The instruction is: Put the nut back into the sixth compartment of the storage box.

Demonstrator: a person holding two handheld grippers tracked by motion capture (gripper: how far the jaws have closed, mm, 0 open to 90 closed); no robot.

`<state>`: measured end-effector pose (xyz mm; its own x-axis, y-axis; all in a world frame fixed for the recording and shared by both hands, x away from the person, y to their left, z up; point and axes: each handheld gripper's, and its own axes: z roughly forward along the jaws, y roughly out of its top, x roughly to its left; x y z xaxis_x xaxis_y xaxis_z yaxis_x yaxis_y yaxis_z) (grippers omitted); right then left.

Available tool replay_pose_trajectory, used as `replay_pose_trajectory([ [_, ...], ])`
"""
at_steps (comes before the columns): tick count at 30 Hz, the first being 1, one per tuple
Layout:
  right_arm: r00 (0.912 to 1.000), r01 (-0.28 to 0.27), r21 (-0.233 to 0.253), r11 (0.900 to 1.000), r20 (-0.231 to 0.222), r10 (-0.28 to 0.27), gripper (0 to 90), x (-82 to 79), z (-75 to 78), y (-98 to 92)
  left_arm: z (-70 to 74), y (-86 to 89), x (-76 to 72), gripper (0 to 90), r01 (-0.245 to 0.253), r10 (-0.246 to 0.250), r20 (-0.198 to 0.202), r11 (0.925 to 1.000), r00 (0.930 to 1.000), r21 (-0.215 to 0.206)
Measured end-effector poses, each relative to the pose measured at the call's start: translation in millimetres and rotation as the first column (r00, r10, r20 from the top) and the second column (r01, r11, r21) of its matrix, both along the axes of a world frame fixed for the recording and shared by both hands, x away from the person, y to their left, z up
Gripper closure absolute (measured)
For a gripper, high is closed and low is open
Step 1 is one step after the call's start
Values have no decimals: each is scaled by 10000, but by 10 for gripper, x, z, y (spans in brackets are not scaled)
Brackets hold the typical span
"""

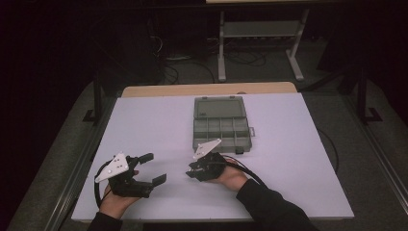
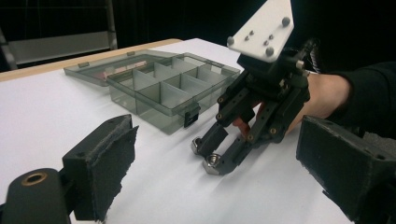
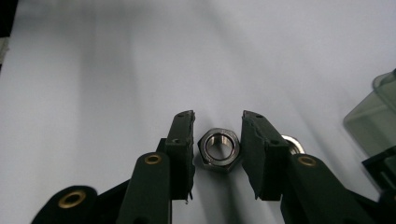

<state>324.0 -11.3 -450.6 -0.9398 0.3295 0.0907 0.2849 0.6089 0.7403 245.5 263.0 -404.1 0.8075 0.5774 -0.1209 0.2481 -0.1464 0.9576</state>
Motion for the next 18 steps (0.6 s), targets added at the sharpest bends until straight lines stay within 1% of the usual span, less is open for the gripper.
replay_pose_trajectory([
  [3, 10000, -54, -161, 9999, 65, 55, 641, -9, -24, 12, 1, 3, 0, 107, -13, 13, 7, 10000, 10000, -10],
  [5, 9999, -68, -170, 9998, 98, 69, 641, -10, -24, 13, 0, 5, 0, 107, -37, 37, -24, 10000, 10000, -20],
  [13, 9989, -100, -316, 9995, 449, 114, 670, -33, -29, 18, -1, 0, 1, 107, -11, 11, -23, 10000, 10000, 0],
  [14, 9982, -145, -316, 9994, 574, 163, 672, -27, -34, 16, -1, -1, 2, 107, -5, 5, -23, 10000, 10000, -5],
  [18, 9987, -126, -279, 9995, 498, 140, 680, -33, -34, 14, -2, 0, 2, 108, 6, -6, -13, 10000, 10000, 12],
])
